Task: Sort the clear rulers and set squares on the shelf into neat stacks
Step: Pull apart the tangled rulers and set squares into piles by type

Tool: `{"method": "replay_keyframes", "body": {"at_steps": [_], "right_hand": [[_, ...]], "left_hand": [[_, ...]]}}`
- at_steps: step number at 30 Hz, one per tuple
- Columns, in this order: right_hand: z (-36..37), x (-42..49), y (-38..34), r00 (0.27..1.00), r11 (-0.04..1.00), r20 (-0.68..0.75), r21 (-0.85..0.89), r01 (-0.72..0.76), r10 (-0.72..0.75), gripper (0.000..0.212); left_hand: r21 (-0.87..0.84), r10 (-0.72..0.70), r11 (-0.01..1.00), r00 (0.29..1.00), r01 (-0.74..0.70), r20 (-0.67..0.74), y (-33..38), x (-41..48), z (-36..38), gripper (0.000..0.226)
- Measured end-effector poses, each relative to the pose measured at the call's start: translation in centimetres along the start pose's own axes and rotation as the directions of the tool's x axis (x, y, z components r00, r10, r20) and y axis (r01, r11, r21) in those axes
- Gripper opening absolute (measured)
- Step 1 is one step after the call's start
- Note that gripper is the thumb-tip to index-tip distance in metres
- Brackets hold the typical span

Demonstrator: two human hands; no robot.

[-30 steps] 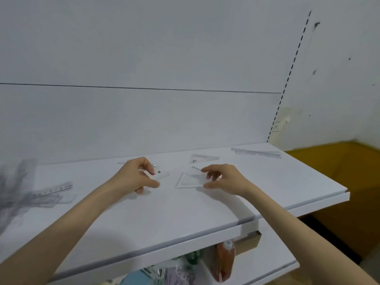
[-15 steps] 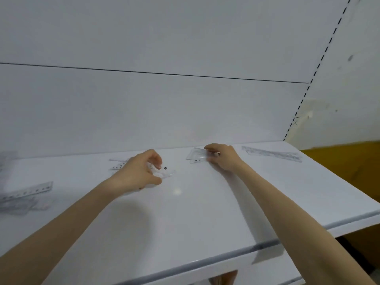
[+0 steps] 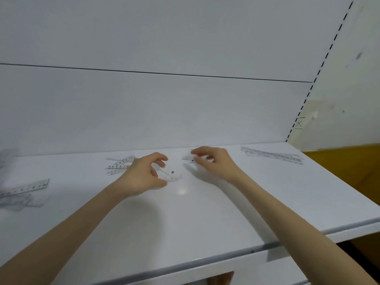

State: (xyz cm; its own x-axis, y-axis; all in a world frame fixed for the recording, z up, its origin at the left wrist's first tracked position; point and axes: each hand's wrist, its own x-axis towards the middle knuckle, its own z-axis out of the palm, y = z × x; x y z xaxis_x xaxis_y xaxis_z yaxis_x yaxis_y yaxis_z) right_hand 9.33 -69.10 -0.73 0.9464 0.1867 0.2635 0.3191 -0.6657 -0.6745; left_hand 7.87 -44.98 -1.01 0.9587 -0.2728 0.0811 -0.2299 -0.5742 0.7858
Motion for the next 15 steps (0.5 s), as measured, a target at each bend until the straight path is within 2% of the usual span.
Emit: {"method": "replay_keyframes", "body": {"at_steps": [2,4,10,15], "right_hand": [[0.8,-1.7,-2.6,0.995,0.986,0.1,0.165,-0.029,0.012,0.015],[1.7,-2.8,-3.9,0.984,0.978,0.18,0.201,-0.051,0.015,0.02],[3.5,-4.1,-5.3,0.978,0.963,0.211,0.266,-0.052,-0.006,0.019],[4.6,-3.3,-6.8,0.983,0.943,0.183,0.327,-0.067,0.006,0.019]], "left_hand": [[0.019,0.015,1.0,1.0,-0.015,-0.016,0.3,-0.4,0.4,0.051],[0.054,0.037,0.998,0.999,-0.035,-0.035,0.7,-1.0,0.6,0.051],[0.137,0.059,0.989,0.997,-0.051,-0.057,0.7,-3.7,-0.3,0.052],[0.235,-0.019,0.971,0.995,0.041,-0.095,-1.5,-7.1,-2.9,0.059]]}}
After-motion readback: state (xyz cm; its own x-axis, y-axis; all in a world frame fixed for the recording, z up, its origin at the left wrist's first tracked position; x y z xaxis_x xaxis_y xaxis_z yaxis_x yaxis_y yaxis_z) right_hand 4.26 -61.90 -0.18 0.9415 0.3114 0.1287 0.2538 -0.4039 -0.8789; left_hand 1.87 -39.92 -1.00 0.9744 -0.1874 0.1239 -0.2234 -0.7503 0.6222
